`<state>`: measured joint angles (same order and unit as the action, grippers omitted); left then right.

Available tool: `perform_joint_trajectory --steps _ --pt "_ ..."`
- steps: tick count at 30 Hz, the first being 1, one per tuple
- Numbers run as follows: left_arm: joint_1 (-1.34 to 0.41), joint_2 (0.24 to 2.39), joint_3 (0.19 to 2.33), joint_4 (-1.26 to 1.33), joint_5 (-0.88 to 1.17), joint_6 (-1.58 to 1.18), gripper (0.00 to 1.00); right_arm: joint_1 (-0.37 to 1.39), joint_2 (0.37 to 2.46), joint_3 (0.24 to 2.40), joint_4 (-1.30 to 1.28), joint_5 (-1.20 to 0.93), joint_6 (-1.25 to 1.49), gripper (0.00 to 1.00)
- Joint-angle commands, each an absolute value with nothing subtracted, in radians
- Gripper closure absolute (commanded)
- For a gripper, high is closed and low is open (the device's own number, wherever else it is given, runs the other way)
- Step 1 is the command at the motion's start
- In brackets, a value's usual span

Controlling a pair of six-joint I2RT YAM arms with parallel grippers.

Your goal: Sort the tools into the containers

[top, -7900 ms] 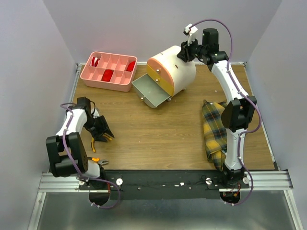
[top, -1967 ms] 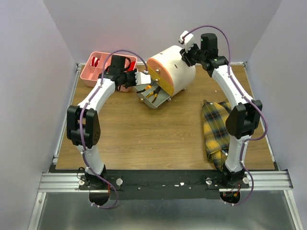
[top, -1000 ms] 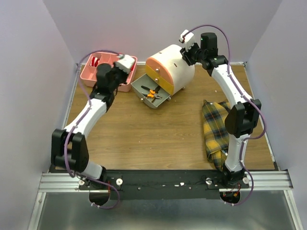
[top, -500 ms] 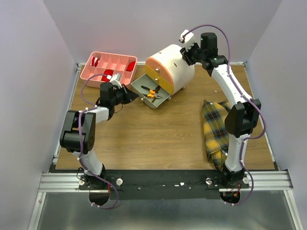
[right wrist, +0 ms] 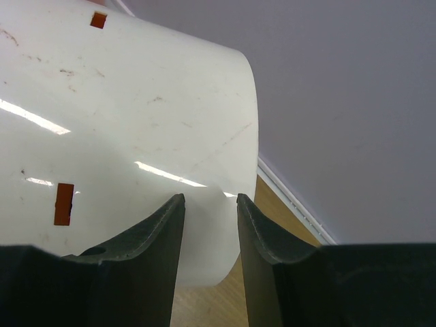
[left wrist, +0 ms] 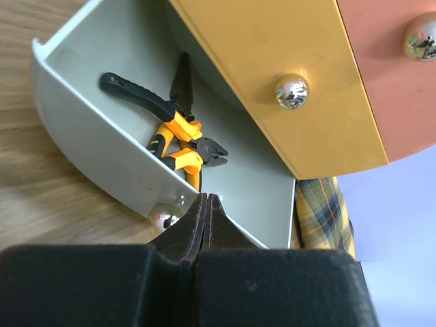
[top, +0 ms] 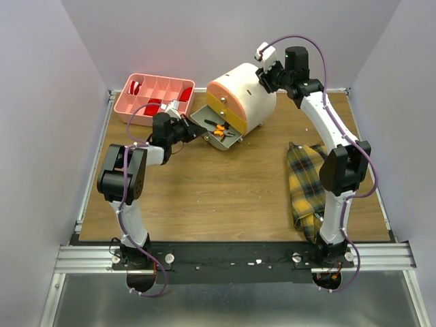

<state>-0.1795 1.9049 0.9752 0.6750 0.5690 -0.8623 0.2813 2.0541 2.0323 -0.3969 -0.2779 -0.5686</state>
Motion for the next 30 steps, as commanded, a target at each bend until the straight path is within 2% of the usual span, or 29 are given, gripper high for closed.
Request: perform_joint_trajectory --steps 1,9,19,30 --pt "-0.215 1.947 1.022 0.698 0.565 -0.882 1.0 0.291 2.178 1.944 -0.646 -0.259 -0.558 0.54" --pt "-0.235 2.035 1.092 0.701 0.554 -0.88 1.0 0.291 2.192 1.948 -0.649 -0.265 -0.551 0.54" --pt "-0.279 2.201 1.314 0.69 0.529 -0.907 1.0 0.29 2.192 1.924 -0.65 -0.268 -0.551 0.54" --pt "-0.31 2.232 1.319 0.69 0.502 -0.959 1.0 0.291 2.198 1.933 -0.65 -0.265 -0.534 0.54"
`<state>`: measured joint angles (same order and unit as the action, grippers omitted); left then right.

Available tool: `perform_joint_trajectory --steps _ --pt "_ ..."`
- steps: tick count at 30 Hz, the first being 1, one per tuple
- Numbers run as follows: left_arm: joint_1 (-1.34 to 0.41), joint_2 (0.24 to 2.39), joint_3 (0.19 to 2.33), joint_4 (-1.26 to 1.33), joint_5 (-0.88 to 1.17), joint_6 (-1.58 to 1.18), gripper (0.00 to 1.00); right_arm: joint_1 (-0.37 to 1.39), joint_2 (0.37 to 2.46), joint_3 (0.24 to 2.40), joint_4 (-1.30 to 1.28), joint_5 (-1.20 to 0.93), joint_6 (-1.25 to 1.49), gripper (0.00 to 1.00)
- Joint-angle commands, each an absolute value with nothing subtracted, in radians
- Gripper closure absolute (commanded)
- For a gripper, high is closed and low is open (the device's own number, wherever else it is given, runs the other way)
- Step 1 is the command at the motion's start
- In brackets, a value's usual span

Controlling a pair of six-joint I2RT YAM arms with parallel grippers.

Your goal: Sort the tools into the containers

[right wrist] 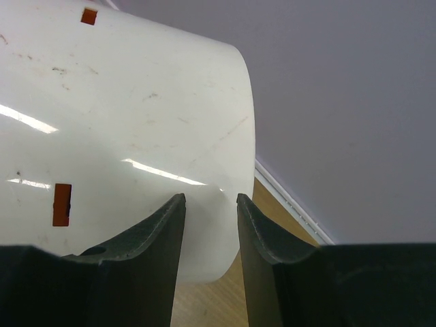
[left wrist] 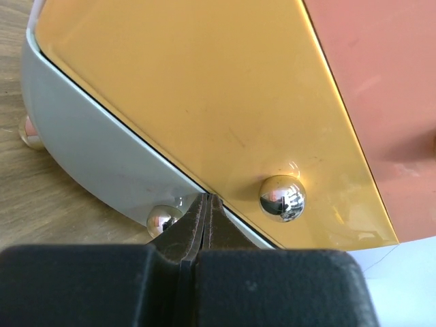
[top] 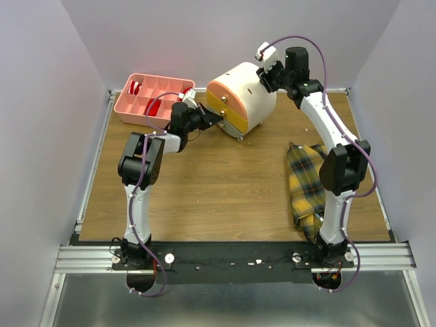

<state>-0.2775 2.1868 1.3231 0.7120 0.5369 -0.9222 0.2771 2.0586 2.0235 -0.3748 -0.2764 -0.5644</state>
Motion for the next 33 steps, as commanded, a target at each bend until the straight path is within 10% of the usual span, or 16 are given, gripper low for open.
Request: perform_joint_trajectory --steps 1,9,15,19,21,33 --pt "-0.311 2.233 1.318 0.702 0.503 -0.969 1.0 0.291 2.192 1.931 -0.649 -0.262 -0.531 0.54" --pt "-0.275 2.053 1.21 0.641 0.518 -1.04 0.62 0.291 2.119 1.925 -0.487 0.047 -0.529 0.54" --pt "-0.252 1.859 1.048 0.56 0.548 -1.036 0.51 0.282 2.011 1.921 -0.428 0.173 -0.506 0.45" --pt "-0.252 1.7 1.002 0.401 0.549 -0.838 0.39 0.284 1.921 1.843 -0.426 0.175 -0.483 0.22" --pt "-0.252 1.655 1.022 0.313 0.545 -0.723 0.02 0.279 1.884 1.812 -0.471 0.091 -0.476 0.16" --pt "-0.127 1.443 1.187 -0.182 0.23 -0.086 0.01 0.261 1.501 1.499 -0.595 -0.054 -0.037 0.0"
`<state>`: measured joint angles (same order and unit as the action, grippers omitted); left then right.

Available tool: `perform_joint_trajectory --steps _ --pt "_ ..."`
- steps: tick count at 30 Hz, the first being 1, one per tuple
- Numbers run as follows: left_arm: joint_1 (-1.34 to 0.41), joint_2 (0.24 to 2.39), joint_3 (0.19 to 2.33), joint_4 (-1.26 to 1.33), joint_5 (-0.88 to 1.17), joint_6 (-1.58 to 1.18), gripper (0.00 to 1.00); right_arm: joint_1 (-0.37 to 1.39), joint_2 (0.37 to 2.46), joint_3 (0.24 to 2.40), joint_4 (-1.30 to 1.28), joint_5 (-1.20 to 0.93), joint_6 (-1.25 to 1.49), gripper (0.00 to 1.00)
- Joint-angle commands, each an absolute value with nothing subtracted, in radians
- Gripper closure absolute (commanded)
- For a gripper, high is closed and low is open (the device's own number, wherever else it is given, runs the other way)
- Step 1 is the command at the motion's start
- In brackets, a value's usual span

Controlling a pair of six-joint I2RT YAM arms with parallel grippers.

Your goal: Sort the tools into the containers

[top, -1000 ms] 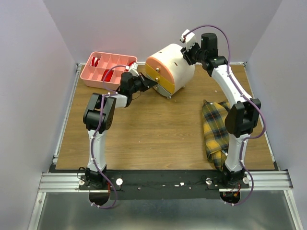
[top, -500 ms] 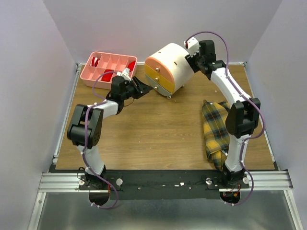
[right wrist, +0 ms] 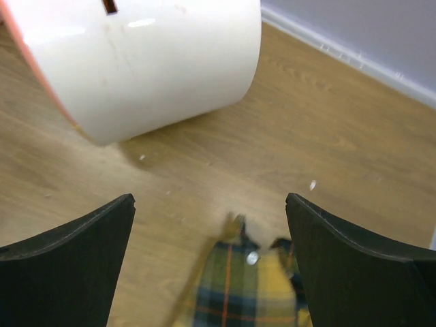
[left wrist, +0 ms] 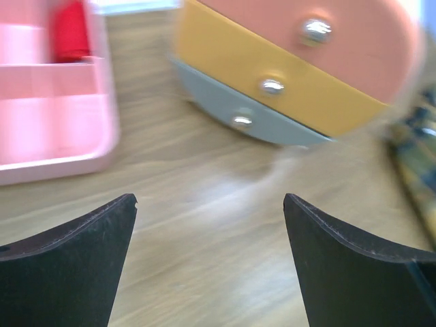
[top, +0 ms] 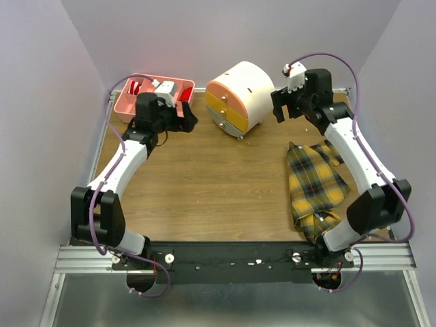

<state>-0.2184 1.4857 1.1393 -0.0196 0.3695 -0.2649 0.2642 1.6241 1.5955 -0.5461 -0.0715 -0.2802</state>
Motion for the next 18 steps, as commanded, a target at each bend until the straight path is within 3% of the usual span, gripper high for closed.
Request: perform_joint_trajectory --steps 1,11,18 --pt "-0.109 1.445 1.198 -0.187 0.223 -0.086 0.01 0.261 1.479 1.482 -0.582 -0.04 -0.032 0.0" --pt "-0.101 1.482 1.259 -0.167 0.232 -0.12 0.01 0.261 1.319 1.407 -0.543 -0.11 -0.02 0.0" --pt "-0.101 1.483 1.278 -0.187 0.226 -0.081 0.01 0.261 1.377 1.404 -0.522 -0.117 -0.02 0.0"
